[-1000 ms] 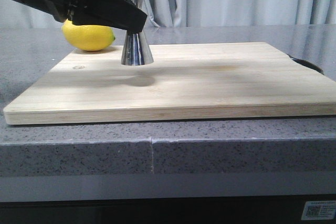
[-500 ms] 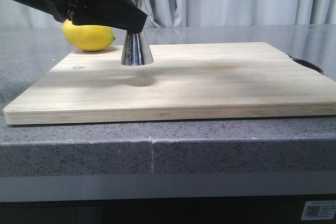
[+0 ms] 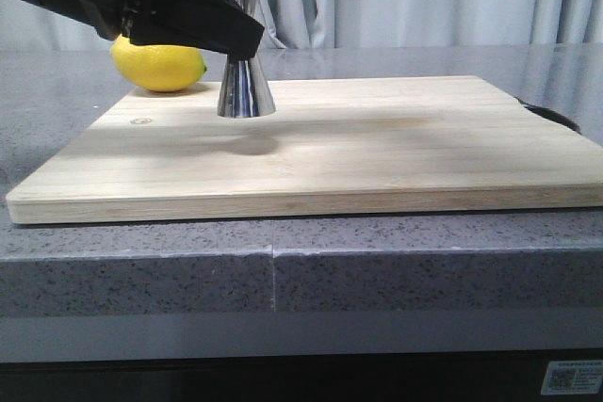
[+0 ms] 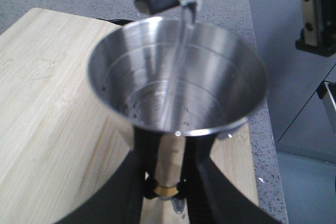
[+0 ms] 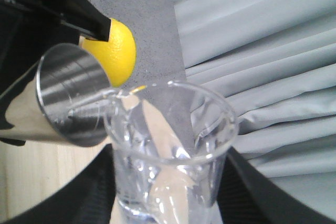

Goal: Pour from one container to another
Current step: 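Tip the beaker further with the right gripper, pouring liquid into jigger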

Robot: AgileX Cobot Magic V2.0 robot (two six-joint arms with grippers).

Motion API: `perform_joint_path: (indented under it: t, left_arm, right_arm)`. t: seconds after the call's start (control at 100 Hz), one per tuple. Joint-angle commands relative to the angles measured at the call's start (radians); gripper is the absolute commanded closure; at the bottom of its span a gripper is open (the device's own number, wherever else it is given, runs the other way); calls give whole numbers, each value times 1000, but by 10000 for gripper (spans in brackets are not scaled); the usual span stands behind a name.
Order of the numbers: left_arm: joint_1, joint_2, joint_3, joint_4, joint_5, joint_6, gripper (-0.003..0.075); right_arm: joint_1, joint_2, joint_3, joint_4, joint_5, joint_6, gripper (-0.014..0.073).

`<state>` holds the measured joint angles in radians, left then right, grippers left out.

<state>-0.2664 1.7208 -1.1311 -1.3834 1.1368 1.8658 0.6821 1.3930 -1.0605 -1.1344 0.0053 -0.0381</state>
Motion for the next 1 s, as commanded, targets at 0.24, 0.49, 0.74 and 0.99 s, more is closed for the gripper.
perform_joint_path:
  t: [0.24, 0.49, 0.74, 0.99]
  left_arm:
    - [-7, -53, -32, -74, 39, -6, 730]
    - [-7, -53, -32, -74, 39, -6, 730]
    - [-7, -53, -32, -74, 39, -6, 730]
    - [-7, -53, -32, -74, 39, -6, 730]
  right_arm:
    - [-1, -40, -39, -50, -18, -3, 378]
    - [-1, -40, -39, -70, -5, -3, 378]
    - [10, -40, -39, -100, 1, -3, 378]
    - [16, -40, -39, -116, 17, -3, 378]
